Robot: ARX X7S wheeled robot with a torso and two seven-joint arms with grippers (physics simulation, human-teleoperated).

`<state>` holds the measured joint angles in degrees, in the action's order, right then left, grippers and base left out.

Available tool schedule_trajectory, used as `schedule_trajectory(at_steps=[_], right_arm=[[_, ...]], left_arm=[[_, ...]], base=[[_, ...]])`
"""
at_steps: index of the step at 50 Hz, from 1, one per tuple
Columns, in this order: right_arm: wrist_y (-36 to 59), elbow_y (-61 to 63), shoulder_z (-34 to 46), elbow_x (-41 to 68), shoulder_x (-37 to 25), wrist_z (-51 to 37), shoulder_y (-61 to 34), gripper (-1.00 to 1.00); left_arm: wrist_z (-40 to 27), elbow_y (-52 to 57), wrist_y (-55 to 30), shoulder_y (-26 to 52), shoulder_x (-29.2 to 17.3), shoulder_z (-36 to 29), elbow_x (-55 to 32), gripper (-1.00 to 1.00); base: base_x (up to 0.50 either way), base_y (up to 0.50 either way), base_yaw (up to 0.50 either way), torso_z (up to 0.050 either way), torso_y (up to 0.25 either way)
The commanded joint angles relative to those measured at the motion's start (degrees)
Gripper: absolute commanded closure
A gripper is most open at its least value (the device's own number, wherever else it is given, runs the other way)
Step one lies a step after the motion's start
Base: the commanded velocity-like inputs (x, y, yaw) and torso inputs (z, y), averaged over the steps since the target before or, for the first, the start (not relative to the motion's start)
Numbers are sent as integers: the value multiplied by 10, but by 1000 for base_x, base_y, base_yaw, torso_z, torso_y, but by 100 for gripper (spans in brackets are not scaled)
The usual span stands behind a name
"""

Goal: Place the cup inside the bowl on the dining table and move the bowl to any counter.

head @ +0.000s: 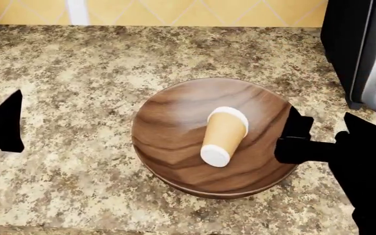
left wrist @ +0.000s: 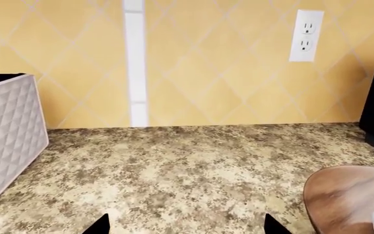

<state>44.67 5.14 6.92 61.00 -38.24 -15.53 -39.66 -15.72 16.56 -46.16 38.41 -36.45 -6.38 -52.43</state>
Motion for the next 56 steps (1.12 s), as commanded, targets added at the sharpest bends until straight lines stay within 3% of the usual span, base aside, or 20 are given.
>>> schedule_trajectory(at_steps=[1, 10, 16, 21, 28, 30, 44, 48, 56], right_arm=[[15, 75, 42, -54, -53, 8, -8, -100], [13, 105, 33, -53, -64, -2, -19, -100], [84, 116, 18, 11, -70, -34, -98, -100], [108, 113, 18, 29, -70, -40, -139, -100], [102, 107, 35, 5, -69, -24, -183, -100], [78, 116, 33, -9, -72, -15, -155, -100], [52, 140, 33, -31, -83, -14, -124, -100], [50, 135, 50, -45, -81, -2, -128, -100], [20, 133, 38, -56, -77, 3, -120, -100]], left_arm=[[-21, 19, -14, 15, -2, -1, -3, -100], [-63, 59, -50, 45, -3, 21, -46, -100], [-107, 104, -78, 58, 10, 31, -89, -100], [-104, 89, -90, 75, 6, 23, -90, -100], [-123, 49, -130, 184, 27, 8, -110, -100], [-126, 38, -137, 207, 36, -2, -109, -100], [-75, -58, -141, 356, 72, -60, -72, -100], [-26, -99, -126, 406, 76, -100, -34, -100], [9, -148, -93, 447, 96, -124, -2, -100]], base=[[0, 0, 0, 0, 0], [0, 0, 0, 0, 0], [0, 0, 0, 0, 0], [0, 0, 0, 0, 0], [0, 0, 0, 0, 0], [0, 0, 0, 0, 0], [0, 0, 0, 0, 0], [0, 0, 0, 0, 0], [0, 0, 0, 0, 0]])
